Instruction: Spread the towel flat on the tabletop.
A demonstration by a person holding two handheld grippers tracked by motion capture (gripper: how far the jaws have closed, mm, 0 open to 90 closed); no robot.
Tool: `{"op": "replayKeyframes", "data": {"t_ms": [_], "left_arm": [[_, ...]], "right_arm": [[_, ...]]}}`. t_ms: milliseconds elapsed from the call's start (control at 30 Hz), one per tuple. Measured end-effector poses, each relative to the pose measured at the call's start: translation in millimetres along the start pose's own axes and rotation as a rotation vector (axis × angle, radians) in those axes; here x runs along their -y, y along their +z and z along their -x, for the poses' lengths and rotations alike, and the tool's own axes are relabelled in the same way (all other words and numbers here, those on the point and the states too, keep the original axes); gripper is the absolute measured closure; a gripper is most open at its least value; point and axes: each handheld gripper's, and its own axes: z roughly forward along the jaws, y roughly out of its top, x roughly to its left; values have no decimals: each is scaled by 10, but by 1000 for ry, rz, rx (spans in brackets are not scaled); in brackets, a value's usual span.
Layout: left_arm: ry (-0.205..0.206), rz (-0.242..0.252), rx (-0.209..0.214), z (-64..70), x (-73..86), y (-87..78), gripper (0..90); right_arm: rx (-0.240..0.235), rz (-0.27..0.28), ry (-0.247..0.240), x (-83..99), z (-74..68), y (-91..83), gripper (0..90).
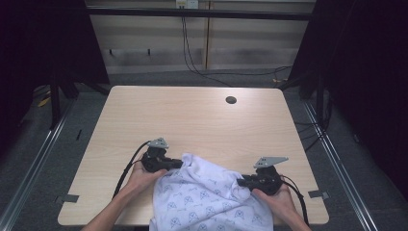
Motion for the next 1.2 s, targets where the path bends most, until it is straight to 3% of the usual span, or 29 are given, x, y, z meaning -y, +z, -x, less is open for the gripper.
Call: {"op": "replayKeyframes", "data": {"t_ms": [133,300,333,400,467,500,567,633,867,967,1000,1033,1067,1100,1167,1200], "left_arm": [[-39,72,-14,-78,-32,-172,889],[-81,152,-66,-194,-75,-381,891],[-92,173,-78,-213,-89,-418,891],[-101,206,-85,-259,-116,-493,892],[-112,229,-95,-301,-144,-561,892],[-113,239,-104,-317,-159,-584,892],[-114,244,-126,-342,-182,-606,892],[-109,241,-148,-380,-210,-620,892],[-116,292,-235,-563,-524,-697,892],[-133,289,-287,-665,-653,-681,866],[-138,283,-301,-680,-664,-671,849],[-146,282,-317,-701,-666,-673,833],[-170,293,-325,-723,-654,-685,789],[-187,306,-316,-740,-630,-694,753],[-181,283,-346,-744,-571,-700,756],[-183,276,-340,-743,-539,-705,740]], "right_arm": [[9,51,44,-35,79,-92,754],[-6,99,84,-78,187,-172,748],[-5,112,87,-102,202,-189,749],[2,136,81,-165,234,-239,843],[23,141,52,-247,277,-277,856],[44,151,65,-286,304,-293,864],[37,168,73,-367,385,-304,868],[72,170,59,-461,451,-311,868],[143,205,-1,-1060,868,-351,860],[216,186,-9,-1234,997,-286,810],[268,174,2,-1267,1058,-251,705],[300,170,22,-1277,1097,-235,662],[324,183,49,-1271,1141,-232,764],[298,210,63,-1243,1185,-240,757],[336,224,95,-1199,1219,-240,667],[325,232,114,-1152,1224,-237,665]]}}
